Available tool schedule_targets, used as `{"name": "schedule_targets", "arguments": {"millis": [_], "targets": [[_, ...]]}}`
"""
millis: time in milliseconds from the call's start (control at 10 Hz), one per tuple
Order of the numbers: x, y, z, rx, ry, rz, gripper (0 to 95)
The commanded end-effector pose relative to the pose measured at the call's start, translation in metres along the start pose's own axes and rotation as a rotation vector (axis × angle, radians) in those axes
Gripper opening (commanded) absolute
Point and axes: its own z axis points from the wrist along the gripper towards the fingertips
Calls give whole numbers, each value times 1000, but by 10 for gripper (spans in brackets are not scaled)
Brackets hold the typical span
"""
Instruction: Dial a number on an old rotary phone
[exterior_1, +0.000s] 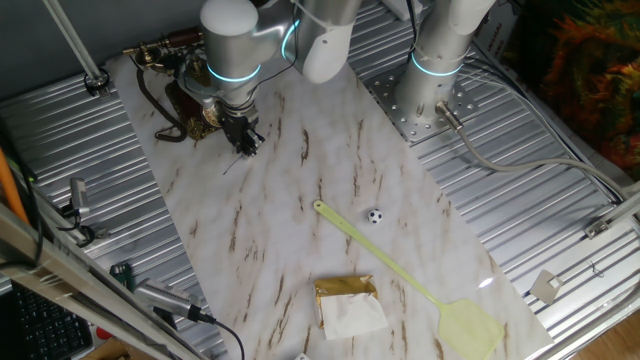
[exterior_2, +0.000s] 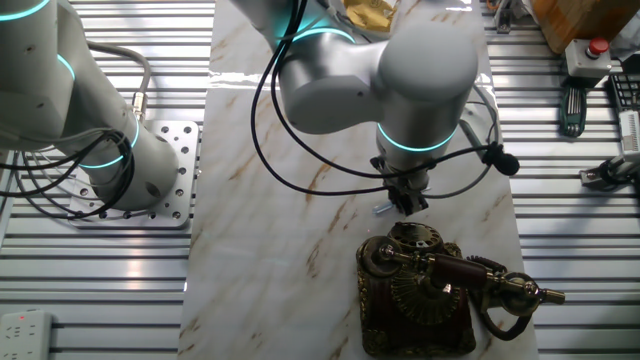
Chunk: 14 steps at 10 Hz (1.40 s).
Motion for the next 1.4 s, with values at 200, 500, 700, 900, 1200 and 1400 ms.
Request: {"name": "schedule_targets", "arguments": {"millis": [200, 500, 700, 900, 1200, 1400], "targets": [[0, 0, 1, -2, 5, 1, 190], [0, 0, 1, -3, 1, 1, 190], [0, 0, 1, 0, 0, 2, 190], [0, 0, 1, 1, -1, 6, 0], [0, 0, 1, -103, -29, 40, 0], [0, 1, 7, -11, -32, 8, 0]]}}
